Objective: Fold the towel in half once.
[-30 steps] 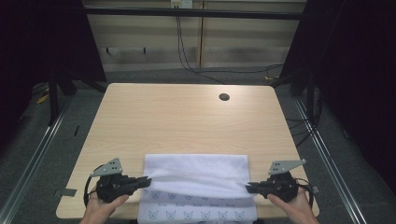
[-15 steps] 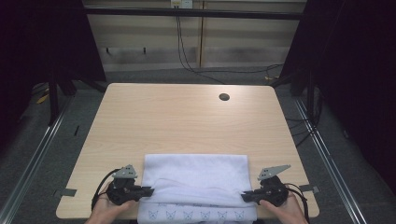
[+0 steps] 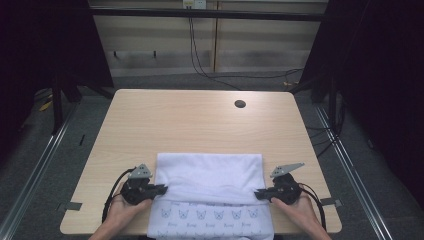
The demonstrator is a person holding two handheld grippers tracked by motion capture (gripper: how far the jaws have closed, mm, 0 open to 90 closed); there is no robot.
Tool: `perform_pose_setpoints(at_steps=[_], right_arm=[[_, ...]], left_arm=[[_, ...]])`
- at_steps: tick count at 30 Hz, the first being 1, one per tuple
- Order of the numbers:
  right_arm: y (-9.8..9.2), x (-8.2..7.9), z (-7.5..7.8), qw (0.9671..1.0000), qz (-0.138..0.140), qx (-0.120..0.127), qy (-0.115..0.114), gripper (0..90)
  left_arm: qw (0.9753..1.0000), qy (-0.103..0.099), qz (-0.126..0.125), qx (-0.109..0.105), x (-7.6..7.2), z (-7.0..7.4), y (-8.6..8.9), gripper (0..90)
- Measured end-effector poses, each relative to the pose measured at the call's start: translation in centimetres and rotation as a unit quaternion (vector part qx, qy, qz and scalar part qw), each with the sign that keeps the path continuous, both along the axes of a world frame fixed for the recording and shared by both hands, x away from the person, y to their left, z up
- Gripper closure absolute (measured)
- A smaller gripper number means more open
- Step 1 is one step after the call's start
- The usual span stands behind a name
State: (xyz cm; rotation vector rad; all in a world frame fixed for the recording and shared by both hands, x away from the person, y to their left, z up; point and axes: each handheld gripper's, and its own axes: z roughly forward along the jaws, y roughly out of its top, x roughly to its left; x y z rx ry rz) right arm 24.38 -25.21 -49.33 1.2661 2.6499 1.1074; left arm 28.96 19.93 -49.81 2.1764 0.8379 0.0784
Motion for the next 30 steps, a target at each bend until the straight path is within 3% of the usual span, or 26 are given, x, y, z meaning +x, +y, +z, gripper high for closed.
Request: perform_pose_setpoints(at_steps=[6, 10, 12, 13, 17, 18, 19, 21, 23, 25, 27, 30], right_arm=[[0.3, 3.9, 0.0, 0.9989, -0.023, -0.027, -0.031, 86.9], [0.3, 7.6, -0.1, 0.9979, -0.046, -0.03, -0.034, 86.8], [0.5, 9.2, -0.1, 0.9974, -0.054, -0.034, -0.035, 86.8], [0.5, 10.0, -0.1, 0.9972, -0.059, -0.032, -0.033, 86.8], [-0.2, 12.9, -0.6, 0.9963, -0.083, -0.004, -0.022, 86.8], [-0.3, 13.4, -0.7, 0.9962, -0.084, 0.001, -0.022, 86.8], [-0.7, 14.1, -0.9, 0.9953, -0.095, 0.017, -0.015, 86.8], [-0.9, 14.9, -1.0, 0.9933, -0.112, 0.025, -0.01, 86.8], [-0.5, 15.5, -0.9, 0.9931, -0.115, 0.011, -0.016, 86.8], [-0.2, 16.2, -0.7, 0.9924, -0.121, -0.006, -0.022, 86.8], [0.0, 16.9, -0.7, 0.9903, -0.137, -0.01, -0.024, 86.8], [0.3, 17.8, -0.9, 0.9872, -0.156, -0.005, -0.034, 86.8]], left_arm=[[0.9995, -0.023, 0.022, 0.0, 3.8, -0.3, -0.2, 87.3], [0.9982, -0.033, 0.05, 0.004, 7.0, -0.5, -0.5, 87.3], [0.9977, -0.044, 0.051, 0.011, 8.2, -0.6, -0.7, 87.3], [0.9972, -0.056, 0.05, 0.008, 8.8, -0.7, -1.0, 87.3], [0.9968, -0.054, 0.057, 0.016, 11.0, -0.6, -1.5, 87.3], [0.9959, -0.067, 0.053, 0.03, 11.7, -0.6, -1.7, 87.3], [0.9958, -0.065, 0.055, 0.031, 12.1, -0.6, -1.8, 87.3], [0.9954, -0.062, 0.072, 0.017, 13.3, -0.8, -1.9, 87.4], [0.9941, -0.062, 0.089, 0.003, 14.4, -1.1, -2.0, 87.4], [0.9935, -0.065, 0.093, 0.008, 15.3, -1.1, -2.3, 87.4], [0.9936, -0.065, 0.089, 0.02, 16.1, -0.9, -2.4, 87.4], [0.9927, -0.062, 0.101, 0.021, 17.4, -1.0, -2.3, 87.4]])
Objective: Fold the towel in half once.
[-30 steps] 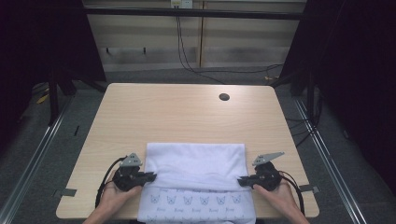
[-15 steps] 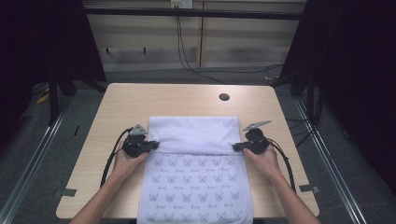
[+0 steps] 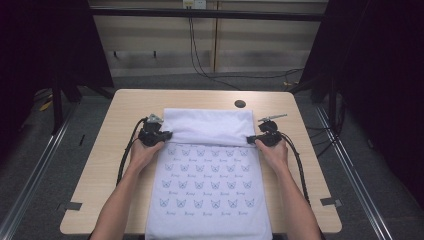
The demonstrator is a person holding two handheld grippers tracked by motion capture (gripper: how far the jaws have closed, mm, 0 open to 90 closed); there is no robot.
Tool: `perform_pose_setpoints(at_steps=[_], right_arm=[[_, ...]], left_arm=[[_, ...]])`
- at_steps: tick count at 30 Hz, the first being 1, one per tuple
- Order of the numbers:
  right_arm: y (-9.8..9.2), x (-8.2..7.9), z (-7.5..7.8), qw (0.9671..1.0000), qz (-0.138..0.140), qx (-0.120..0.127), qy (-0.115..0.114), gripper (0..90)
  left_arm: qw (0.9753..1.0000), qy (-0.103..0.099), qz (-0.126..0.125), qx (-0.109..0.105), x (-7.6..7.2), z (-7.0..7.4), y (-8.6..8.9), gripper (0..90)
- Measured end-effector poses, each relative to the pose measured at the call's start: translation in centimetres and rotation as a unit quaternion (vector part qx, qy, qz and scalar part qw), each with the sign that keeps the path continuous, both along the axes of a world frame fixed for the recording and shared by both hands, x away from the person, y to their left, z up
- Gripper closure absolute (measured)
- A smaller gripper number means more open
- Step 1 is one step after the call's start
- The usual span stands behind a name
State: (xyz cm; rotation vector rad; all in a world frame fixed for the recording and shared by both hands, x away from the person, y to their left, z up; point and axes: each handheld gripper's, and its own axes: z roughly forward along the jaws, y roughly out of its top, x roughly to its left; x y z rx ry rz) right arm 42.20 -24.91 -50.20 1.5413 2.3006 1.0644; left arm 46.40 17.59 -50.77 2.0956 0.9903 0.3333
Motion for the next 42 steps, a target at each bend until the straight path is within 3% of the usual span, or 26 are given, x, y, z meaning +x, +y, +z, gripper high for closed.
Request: perform_pose_setpoints(at_steps=[2, 4, 8, 9, 10, 12, 14, 17, 22, 27, 29, 31, 34, 35, 37, 42], right_arm=[[0.3, 0.4, 0.1, 0.9999, -0.005, -0.012, -0.005, 86.8], [0.5, 0.8, 0.0, 0.9996, -0.014, -0.02, -0.015, 86.8], [0.4, 1.2, -0.1, 0.9995, -0.012, -0.021, -0.022, 86.8], [0.2, 1.2, -0.2, 0.9995, -0.008, -0.016, -0.025, 86.8], [-0.2, 1.2, -0.3, 0.9997, -0.009, 0.003, -0.022, 86.9], [-0.3, 1.1, -0.2, 0.9997, -0.004, 0.004, -0.025, 86.9], [-0.3, 1.0, 0.3, 0.9992, 0.003, 0.013, -0.039, 86.8], [-0.8, 0.9, 2.1, 0.9968, 0.001, 0.041, -0.068, 86.8], [-1.6, 0.0, 6.3, 0.9903, 0.008, 0.075, -0.117, 86.8], [-1.9, -2.6, 9.9, 0.9854, 0.047, 0.08, -0.143, 86.7], [-2.0, -4.3, 11.0, 0.9826, 0.068, 0.084, -0.151, 86.7], [-2.1, -5.5, 11.6, 0.9814, 0.079, 0.081, -0.155, 86.7], [-2.2, -7.6, 12.3, 0.9789, 0.1, 0.083, -0.158, 86.7], [-2.2, -8.2, 12.6, 0.978, 0.108, 0.082, -0.159, 86.6], [-1.9, -9.6, 13.2, 0.9763, 0.116, 0.077, -0.166, 86.7], [-1.8, -13.1, 15.8, 0.9647, 0.132, 0.087, -0.21, 86.7]], left_arm=[[0.9998, -0.007, 0.015, -0.006, 0.5, -0.2, -0.1, 87.4], [0.9995, -0.002, 0.024, -0.019, 0.9, -0.3, -0.2, 87.4], [0.9995, 0.015, 0.028, -0.008, 0.9, 0.2, -0.3, 87.4], [0.9989, 0.024, 0.031, -0.024, 0.7, 0.3, -0.1, 87.4], [0.999, 0.025, 0.028, -0.024, 0.6, 0.3, 0.1, 87.4], [0.998, 0.025, 0.029, -0.051, 0.4, 0.7, 0.7, 87.4], [0.9964, 0.017, 0.03, -0.078, 0.0, 1.5, 1.3, 87.4], [0.9966, -0.008, 0.008, -0.082, -0.6, 3.5, 1.9, 87.3], [0.9934, -0.046, -0.004, -0.105, -2.2, 7.1, 2.6, 87.1], [0.9912, -0.066, -0.034, -0.11, -4.6, 10.5, 3.7, 87.1], [0.9873, -0.067, -0.044, -0.137, -5.8, 11.3, 4.3, 87.1], [0.9853, -0.07, -0.056, -0.146, -7.5, 11.9, 4.7, 87.1], [0.9894, -0.068, -0.07, -0.108, -9.3, 12.6, 4.9, 87.1], [0.9889, -0.063, -0.075, -0.112, -9.9, 12.9, 5.1, 87.1], [0.9858, -0.072, -0.081, -0.128, -11.4, 14.1, 5.7, 87.1], [0.979, -0.079, -0.081, -0.169, -14.4, 16.1, 6.6, 87.2]])
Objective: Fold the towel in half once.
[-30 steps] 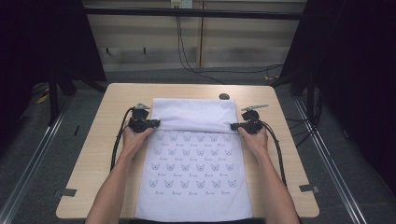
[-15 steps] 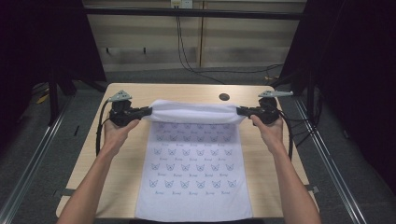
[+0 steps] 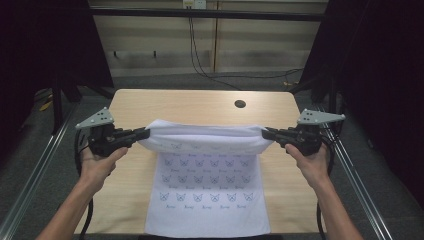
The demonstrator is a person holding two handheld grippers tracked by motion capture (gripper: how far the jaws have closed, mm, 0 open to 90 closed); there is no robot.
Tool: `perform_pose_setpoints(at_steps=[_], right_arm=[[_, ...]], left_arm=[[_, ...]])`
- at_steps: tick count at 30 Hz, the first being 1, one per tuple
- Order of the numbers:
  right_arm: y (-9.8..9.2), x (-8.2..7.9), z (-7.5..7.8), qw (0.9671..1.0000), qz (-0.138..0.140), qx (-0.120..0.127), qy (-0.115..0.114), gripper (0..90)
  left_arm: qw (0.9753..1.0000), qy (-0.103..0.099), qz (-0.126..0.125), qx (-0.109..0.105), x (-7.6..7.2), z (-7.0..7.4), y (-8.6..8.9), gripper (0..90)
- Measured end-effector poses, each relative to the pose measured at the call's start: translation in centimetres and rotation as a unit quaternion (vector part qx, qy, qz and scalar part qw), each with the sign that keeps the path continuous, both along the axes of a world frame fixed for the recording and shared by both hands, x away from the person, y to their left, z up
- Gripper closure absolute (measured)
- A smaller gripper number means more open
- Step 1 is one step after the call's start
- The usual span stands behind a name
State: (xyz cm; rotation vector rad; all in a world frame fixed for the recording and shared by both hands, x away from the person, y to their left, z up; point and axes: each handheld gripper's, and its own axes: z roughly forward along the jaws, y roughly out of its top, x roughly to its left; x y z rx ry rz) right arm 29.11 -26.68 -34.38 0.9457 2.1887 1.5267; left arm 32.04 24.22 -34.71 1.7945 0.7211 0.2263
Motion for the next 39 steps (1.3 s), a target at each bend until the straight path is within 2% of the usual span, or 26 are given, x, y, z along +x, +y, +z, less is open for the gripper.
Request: perform_pose_setpoints(at_steps=[1, 2, 3, 4, 5, 6, 7, 11, 12, 13, 15, 18, 20, 21, 22, 25, 26, 27, 28, 30, 31, 33, 34, 36, 37, 39], right_arm=[[0.0, -0.7, 0.4, 1.0, 0.006, 0.001, -0.007, 86.7], [0.0, -1.4, 0.7, 0.9999, 0.005, 0.002, -0.014, 86.7], [-0.1, -2.1, 0.7, 0.9998, 0.011, 0.01, -0.015, 86.7], [-0.2, -2.9, 0.5, 0.9996, 0.02, 0.014, -0.012, 86.6], [-0.1, -3.9, 0.0, 0.9997, 0.021, 0.008, -0.012, 86.7], [-0.1, -4.5, -0.4, 0.9997, 0.023, 0.001, -0.008, 86.7], [0.0, -5.1, -1.2, 0.9996, 0.027, -0.006, 0.001, 86.7], [0.0, -6.2, -5.1, 0.9982, 0.031, -0.015, 0.049, 86.6], [0.0, -6.3, -6.1, 0.9972, 0.036, -0.013, 0.065, 86.6], [0.0, -6.4, -7.1, 0.9961, 0.039, -0.016, 0.078, 86.5], [0.1, -6.6, -8.5, 0.9938, 0.043, -0.025, 0.099, 86.4], [0.2, -7.3, -10.1, 0.9902, 0.053, -0.035, 0.125, 85.5], [0.2, -8.1, -10.9, 0.9876, 0.063, -0.035, 0.14, 81.8], [0.3, -8.5, -11.3, 0.9856, 0.07, -0.039, 0.149, 77.2], [0.4, -8.9, -11.6, 0.9834, 0.075, -0.045, 0.159, 77.7], [0.6, -10.5, -12.3, 0.9803, 0.084, -0.059, 0.168, 77.6], [0.6, -11.0, -12.5, 0.9797, 0.086, -0.058, 0.172, 76.7], [0.7, -11.3, -12.5, 0.9787, 0.092, -0.06, 0.174, 74.8], [0.7, -11.7, -12.6, 0.9775, 0.096, -0.065, 0.177, 73.9], [0.8, -12.3, -12.7, 0.9738, 0.111, -0.074, 0.184, 68.4], [0.9, -12.5, -12.8, 0.9719, 0.118, -0.077, 0.189, 67.6], [1.0, -13.1, -12.4, 0.9719, 0.123, -0.08, 0.184, 66.5], [1.0, -13.2, -12.3, 0.972, 0.126, -0.077, 0.182, 65.3], [0.7, -13.5, -11.9, 0.9742, 0.122, -0.076, 0.174, 64.9], [0.5, -13.5, -11.8, 0.9749, 0.119, -0.071, 0.174, 64.2], [0.1, -13.1, -11.9, 0.9756, 0.116, -0.061, 0.177, 64.2]], left_arm=[[0.9997, 0.014, -0.003, -0.021, -0.7, 0.0, 0.2, 87.2], [0.9996, 0.014, -0.004, -0.023, -1.5, -0.1, 0.3, 87.2], [1.0, 0.003, 0.0, -0.008, -2.3, -0.4, 0.3, 87.2], [0.9999, 0.007, -0.005, -0.006, -3.2, -1.1, 0.3, 87.2], [0.9999, 0.009, -0.006, -0.007, -3.7, -1.6, 0.3, 87.2], [1.0, 0.006, -0.004, 0.005, -4.4, -2.4, 0.1, 87.2], [0.9997, 0.002, -0.006, 0.021, -4.8, -3.3, 0.0, 87.2], [0.999, 0.026, -0.012, 0.034, -5.3, -7.1, -0.4, 87.0], [0.9984, 0.038, -0.014, 0.039, -5.4, -7.9, -0.4, 87.1], [0.9976, 0.045, -0.016, 0.049, -5.5, -8.7, -0.4, 86.9], [0.9953, 0.073, -0.027, 0.058, -5.9, -10.3, -0.5, 86.7], [0.992, 0.09, -0.042, 0.077, -6.6, -11.4, -0.5, 86.2], [0.9899, 0.1, -0.055, 0.084, -7.3, -11.8, -0.5, 85.6], [0.9888, 0.106, -0.063, 0.083, -7.7, -11.8, -0.5, 85.2], [0.9876, 0.107, -0.073, 0.088, -8.1, -11.8, -0.5, 85.2], [0.9839, 0.11, -0.097, 0.102, -9.1, -11.9, -0.6, 83.9], [0.9838, 0.106, -0.097, 0.107, -9.5, -12.0, -0.6, 83.1], [0.9826, 0.105, -0.104, 0.112, -9.9, -12.1, -0.6, 82.1], [0.9812, 0.112, -0.112, 0.111, -10.1, -12.2, -0.6, 81.3], [0.9789, 0.12, -0.12, 0.114, -10.6, -12.4, -0.5, 80.5], [0.978, 0.116, -0.129, 0.115, -10.9, -12.4, -0.5, 79.9], [0.978, 0.118, -0.132, 0.11, -11.0, -11.8, -0.1, 77.3], [0.9784, 0.112, -0.139, 0.104, -11.2, -11.5, 0.2, 76.2], [0.9801, 0.105, -0.137, 0.098, -11.3, -11.0, 0.7, 75.9], [0.9807, 0.104, -0.14, 0.089, -11.2, -10.9, 1.0, 74.8], [0.9834, 0.102, -0.125, 0.084, -11.0, -10.8, 1.3, 73.1]])
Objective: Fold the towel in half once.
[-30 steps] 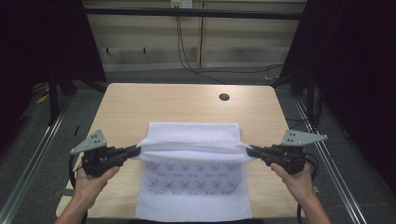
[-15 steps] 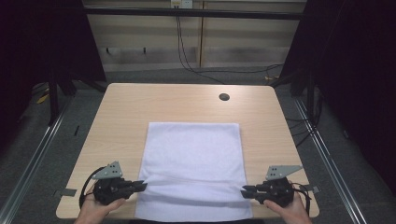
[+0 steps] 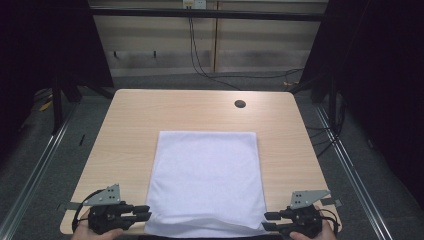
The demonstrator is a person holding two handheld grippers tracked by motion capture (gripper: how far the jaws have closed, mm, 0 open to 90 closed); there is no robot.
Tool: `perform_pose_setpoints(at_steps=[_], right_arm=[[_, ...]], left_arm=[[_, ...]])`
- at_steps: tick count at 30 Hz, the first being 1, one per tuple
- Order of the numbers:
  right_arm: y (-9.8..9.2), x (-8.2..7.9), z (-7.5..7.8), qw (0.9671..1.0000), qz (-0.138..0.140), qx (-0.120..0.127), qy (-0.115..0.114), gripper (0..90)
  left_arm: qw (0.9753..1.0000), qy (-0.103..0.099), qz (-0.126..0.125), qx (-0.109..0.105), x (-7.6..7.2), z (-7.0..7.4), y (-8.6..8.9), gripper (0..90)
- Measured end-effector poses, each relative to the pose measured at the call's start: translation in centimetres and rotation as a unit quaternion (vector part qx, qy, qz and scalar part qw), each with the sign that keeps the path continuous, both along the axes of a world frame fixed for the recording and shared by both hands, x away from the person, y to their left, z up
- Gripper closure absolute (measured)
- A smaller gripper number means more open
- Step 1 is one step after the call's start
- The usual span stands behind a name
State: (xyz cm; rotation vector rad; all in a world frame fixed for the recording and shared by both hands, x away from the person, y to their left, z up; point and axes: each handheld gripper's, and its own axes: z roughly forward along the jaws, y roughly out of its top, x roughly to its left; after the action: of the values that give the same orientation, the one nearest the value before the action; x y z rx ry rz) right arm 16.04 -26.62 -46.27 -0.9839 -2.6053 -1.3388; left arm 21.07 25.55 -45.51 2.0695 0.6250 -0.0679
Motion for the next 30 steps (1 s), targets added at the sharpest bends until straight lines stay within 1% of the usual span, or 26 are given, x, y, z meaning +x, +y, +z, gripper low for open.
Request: perform_pose_setpoints(at_steps=[2, 4, 6, 7, 9, 10, 11, 12, 13, 15, 16, 17, 18, 19, 20, 21, 22, 24, 25, 26, 27, 28, 29, 30], right_arm=[[-0.2, 0.4, -0.1, 0.9999, -0.016, -0.002, -0.003, 64.4], [-0.4, 1.0, -0.2, 0.9997, -0.024, 0.001, -0.004, 63.5], [-0.5, 1.6, -0.1, 0.9992, -0.039, 0.005, -0.013, 63.5], [-0.4, 2.0, 0.0, 0.9991, -0.039, 0.01, -0.012, 63.7], [-0.2, 2.8, 0.3, 0.9988, -0.043, 0.007, -0.025, 64.0], [-0.1, 3.4, 0.4, 0.9986, -0.044, 0.012, -0.026, 64.2], [0.1, 4.0, 0.4, 0.9986, -0.043, 0.012, -0.028, 64.2], [0.3, 4.9, 0.3, 0.9983, -0.048, 0.009, -0.032, 64.6], [0.5, 5.4, 0.2, 0.9983, -0.048, 0.008, -0.031, 64.7], [0.8, 6.9, -0.1, 0.9982, -0.053, 0.003, -0.029, 64.6], [0.9, 7.8, -0.3, 0.9984, -0.053, 0.001, -0.022, 64.6], [1.0, 8.6, -0.4, 0.9985, -0.052, -0.001, -0.017, 64.7], [1.2, 9.3, -0.6, 0.9986, -0.05, -0.008, -0.014, 64.6], [1.4, 10.0, -0.7, 0.9986, -0.049, -0.015, -0.015, 63.5], [1.6, 10.6, -0.8, 0.9983, -0.053, -0.017, -0.014, 62.0], [1.9, 11.5, -0.9, 0.9979, -0.06, -0.018, -0.012, 60.7], [2.1, 12.1, -1.0, 0.9977, -0.064, -0.02, -0.013, 59.3], [2.7, 13.2, -1.1, 0.9965, -0.075, -0.033, -0.019, 57.2], [3.0, 13.9, -1.2, 0.9964, -0.076, -0.034, -0.017, 57.4], [3.5, 14.9, -1.3, 0.9959, -0.078, -0.04, -0.02, 57.4], [3.8, 15.4, -1.5, 0.9957, -0.08, -0.041, -0.021, 57.4], [4.1, 16.0, -1.6, 0.9954, -0.084, -0.043, -0.018, 57.2], [4.4, 16.7, -1.8, 0.995, -0.087, -0.045, -0.022, 56.7], [4.7, 17.4, -2.0, 0.9943, -0.091, -0.05, -0.023, 55.9]], left_arm=[[0.9999, -0.005, 0.01, -0.003, 0.3, 0.0, 0.0, 71.3], [0.9997, -0.003, 0.023, -0.012, 1.1, -0.1, -0.3, 69.6], [0.9995, -0.006, 0.03, -0.008, 2.2, -0.1, -0.7, 68.6], [0.9994, -0.008, 0.032, -0.005, 2.9, -0.1, -1.0, 68.5], [0.999, -0.009, 0.043, -0.005, 4.1, -0.3, -1.4, 67.4], [0.9988, -0.004, 0.048, -0.006, 4.9, -0.5, -1.6, 66.9], [0.9981, -0.006, 0.061, -0.002, 5.8, -0.7, -1.9, 66.6], [0.9975, -0.007, 0.07, -0.002, 6.4, -0.8, -2.0, 67.0], [0.997, 0.002, 0.077, -0.003, 7.1, -0.9, -2.2, 67.3], [0.9965, -0.001, 0.083, 0.006, 8.4, -0.8, -2.7, 68.4], [0.9965, -0.001, 0.083, 0.009, 9.0, -0.8, -2.9, 68.8], [0.9961, 0.002, 0.088, 0.006, 9.5, -0.8, -3.0, 69.6], [0.9956, 0.006, 0.094, 0.006, 10.1, -0.8, -3.3, 69.0], [0.9954, 0.003, 0.095, 0.011, 10.6, -0.9, -3.6, 69.0], [0.9948, 0.001, 0.099, 0.02, 11.3, -1.0, -3.9, 69.0], [0.9946, 0.002, 0.102, 0.021, 11.8, -1.2, -4.2, 68.1], [0.9944, 0.002, 0.103, 0.023, 12.3, -1.3, -4.4, 67.2], [0.993, 0.001, 0.11, 0.041, 13.5, -1.8, -5.0, 65.5], [0.9923, 0.003, 0.117, 0.042, 14.3, -2.3, -5.3, 65.2], [0.9919, 0.004, 0.121, 0.041, 14.8, -2.5, -5.3, 65.0], [0.9913, 0.008, 0.125, 0.039, 15.3, -2.7, -5.5, 64.7], [0.991, 0.005, 0.127, 0.044, 15.8, -2.9, -5.6, 64.6], [0.9905, 0.0, 0.129, 0.049, 16.2, -3.1, -5.8, 64.7], [0.9901, 0.002, 0.132, 0.048, 16.7, -3.3, -5.9, 64.7]])
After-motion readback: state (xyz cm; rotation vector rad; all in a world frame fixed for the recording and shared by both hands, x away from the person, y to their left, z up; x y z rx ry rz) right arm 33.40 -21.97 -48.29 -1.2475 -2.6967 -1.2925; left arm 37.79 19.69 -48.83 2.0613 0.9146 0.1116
